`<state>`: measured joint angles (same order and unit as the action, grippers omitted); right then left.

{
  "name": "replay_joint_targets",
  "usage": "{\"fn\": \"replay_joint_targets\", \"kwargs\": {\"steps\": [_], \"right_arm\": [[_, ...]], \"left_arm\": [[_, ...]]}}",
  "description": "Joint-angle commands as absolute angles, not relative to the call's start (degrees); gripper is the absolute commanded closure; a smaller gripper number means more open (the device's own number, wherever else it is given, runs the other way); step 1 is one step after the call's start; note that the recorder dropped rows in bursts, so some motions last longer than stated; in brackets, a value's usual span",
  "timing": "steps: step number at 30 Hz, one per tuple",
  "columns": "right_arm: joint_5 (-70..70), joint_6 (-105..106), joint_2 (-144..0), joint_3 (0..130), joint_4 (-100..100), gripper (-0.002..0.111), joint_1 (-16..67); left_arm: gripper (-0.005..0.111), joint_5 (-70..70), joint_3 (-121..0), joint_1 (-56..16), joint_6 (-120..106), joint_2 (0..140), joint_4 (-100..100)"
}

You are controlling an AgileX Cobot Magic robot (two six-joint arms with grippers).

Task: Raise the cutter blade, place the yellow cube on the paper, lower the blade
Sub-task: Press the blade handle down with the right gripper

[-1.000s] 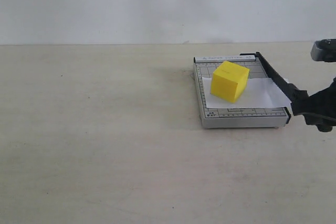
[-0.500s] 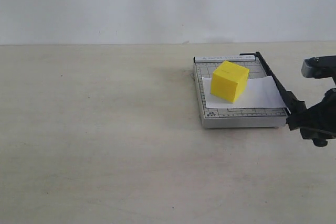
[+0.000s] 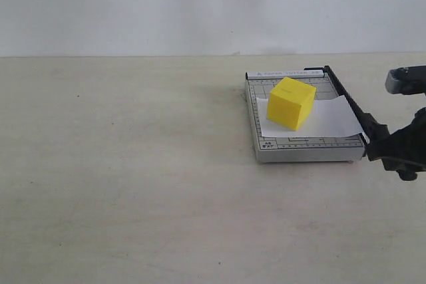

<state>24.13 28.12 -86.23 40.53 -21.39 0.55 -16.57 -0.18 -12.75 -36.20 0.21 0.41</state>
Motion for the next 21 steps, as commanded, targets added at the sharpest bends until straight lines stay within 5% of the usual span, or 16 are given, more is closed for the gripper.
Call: {"fn": "replay_joint_targets", "kwargs": {"steps": [1, 17, 21], "right_arm": [[23.43, 30.55, -82.34, 40.75, -20.67, 0.108, 0.52], [22.07, 31.61, -83.52, 40.75, -21.58, 0.107, 0.52], [21.83, 31.72, -83.52, 40.75, -22.03, 0.080, 0.52]], "left_arm": [[0.102, -16.26, 0.00, -12.57, -36.47, 0.00, 0.67], [0.102, -16.26, 0.00, -12.57, -36.47, 0.00, 0.67], [0.102, -16.26, 0.00, -12.57, -36.47, 0.00, 0.67]]}}
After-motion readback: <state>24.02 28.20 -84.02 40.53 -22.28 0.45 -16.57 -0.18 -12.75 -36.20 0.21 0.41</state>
